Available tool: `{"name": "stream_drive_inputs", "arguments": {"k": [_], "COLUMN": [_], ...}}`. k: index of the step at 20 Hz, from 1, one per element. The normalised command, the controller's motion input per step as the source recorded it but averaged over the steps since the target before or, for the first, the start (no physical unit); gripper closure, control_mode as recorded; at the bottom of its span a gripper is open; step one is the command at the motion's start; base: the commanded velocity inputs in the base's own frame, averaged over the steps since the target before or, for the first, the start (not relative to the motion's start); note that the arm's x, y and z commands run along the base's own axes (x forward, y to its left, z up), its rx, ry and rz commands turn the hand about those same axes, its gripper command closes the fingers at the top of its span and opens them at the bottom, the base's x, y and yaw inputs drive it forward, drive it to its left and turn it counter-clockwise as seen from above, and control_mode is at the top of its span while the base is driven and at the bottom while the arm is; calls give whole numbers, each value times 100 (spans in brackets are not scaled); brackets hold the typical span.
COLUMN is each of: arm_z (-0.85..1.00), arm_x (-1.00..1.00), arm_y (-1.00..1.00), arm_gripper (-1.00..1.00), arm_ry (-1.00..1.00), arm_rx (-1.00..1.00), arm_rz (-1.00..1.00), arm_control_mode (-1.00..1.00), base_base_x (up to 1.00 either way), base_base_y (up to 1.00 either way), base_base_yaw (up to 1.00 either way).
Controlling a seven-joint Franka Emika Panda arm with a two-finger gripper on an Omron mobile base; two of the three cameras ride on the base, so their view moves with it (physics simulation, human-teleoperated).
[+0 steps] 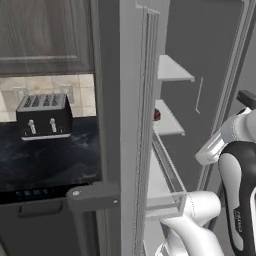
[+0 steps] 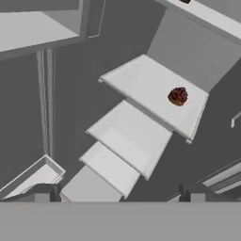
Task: Take the cupcake and cake from the fridge and place them on the empty tray on the dining counter.
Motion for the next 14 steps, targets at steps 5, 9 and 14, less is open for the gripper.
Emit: {"name": "stream_drive_inputs", "arguments": {"k": [5, 9, 14], "arm_z": [0, 0, 0], "arm_x": [0, 0, 0], "arm_y": [0, 0, 0], "arm_gripper": [-100, -100, -100], "arm_ry": [0, 0, 0], "arm_rx": [0, 0, 0], "arm_rz": [0, 0, 0], "arm_control_mode": [100, 100, 100], "base_base_x": [41, 42, 68], "base_base_y": [-48, -1, 0], "base_base_yaw": [31, 3, 0]}}
